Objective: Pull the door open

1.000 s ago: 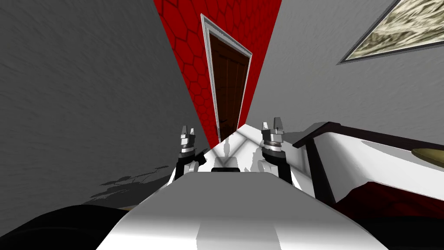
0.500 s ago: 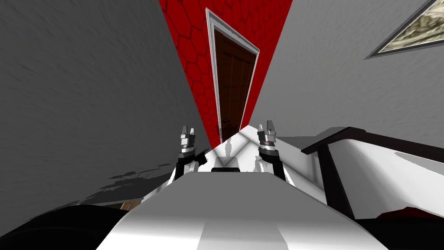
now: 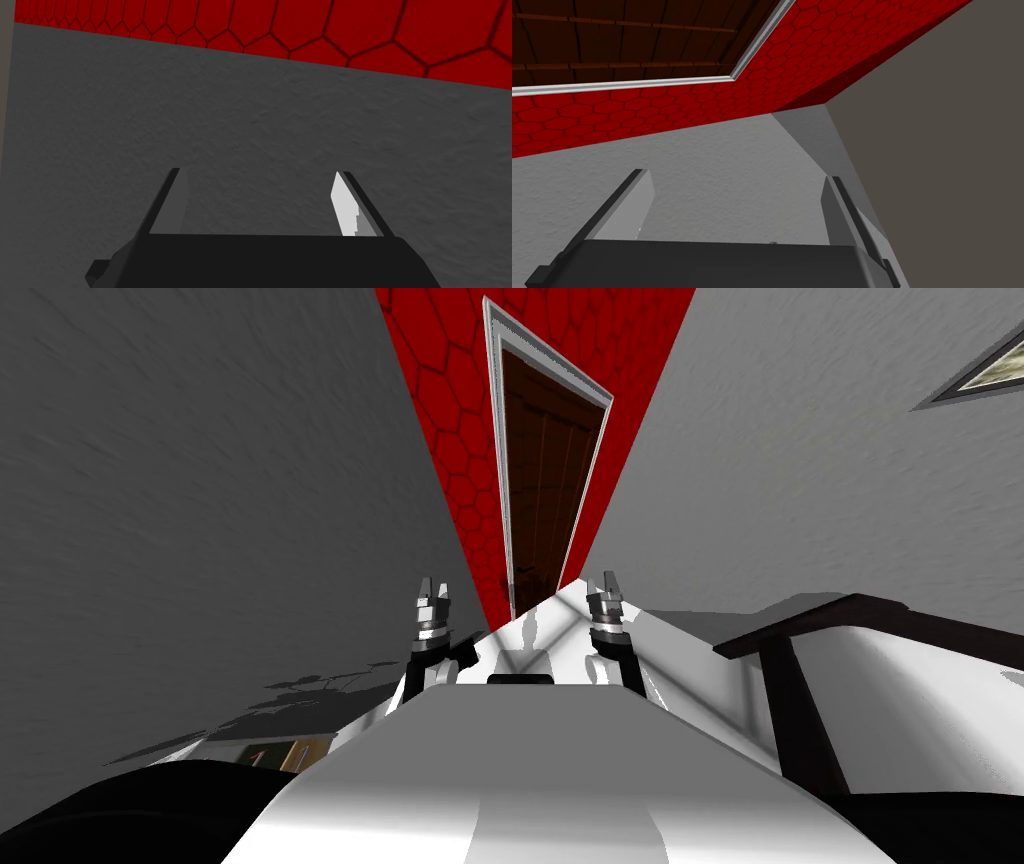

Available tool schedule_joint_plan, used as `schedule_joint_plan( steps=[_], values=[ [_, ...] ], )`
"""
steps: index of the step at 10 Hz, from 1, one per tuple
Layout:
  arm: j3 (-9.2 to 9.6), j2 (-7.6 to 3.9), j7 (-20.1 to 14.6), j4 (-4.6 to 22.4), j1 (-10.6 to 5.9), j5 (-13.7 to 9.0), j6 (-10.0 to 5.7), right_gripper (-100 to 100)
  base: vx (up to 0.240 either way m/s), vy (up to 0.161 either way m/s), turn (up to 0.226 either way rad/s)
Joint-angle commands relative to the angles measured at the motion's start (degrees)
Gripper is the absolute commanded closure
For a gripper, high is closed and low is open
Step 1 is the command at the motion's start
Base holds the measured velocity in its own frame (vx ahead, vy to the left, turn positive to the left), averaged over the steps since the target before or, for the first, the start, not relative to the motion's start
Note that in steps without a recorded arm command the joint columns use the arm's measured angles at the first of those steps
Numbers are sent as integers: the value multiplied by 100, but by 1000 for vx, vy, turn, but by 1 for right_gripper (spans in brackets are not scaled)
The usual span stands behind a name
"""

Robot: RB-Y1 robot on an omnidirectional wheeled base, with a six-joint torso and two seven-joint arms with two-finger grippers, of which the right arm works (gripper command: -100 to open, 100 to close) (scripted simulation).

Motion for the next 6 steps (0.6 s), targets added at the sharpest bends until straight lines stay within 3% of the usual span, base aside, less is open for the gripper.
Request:
schedule_joint_plan(
  steps=[1, 3, 6],
  values=[
    [20, -48, -38, 286, -85, -28, -78, -100, 49, -26, 115],
    [49, -140, -108, 642, -227, -82, -175, -100, 79, -32, 193],
    [64, -187, -145, 970, -303, -111, -227, -100, 46, -32, 77]
  ],
)
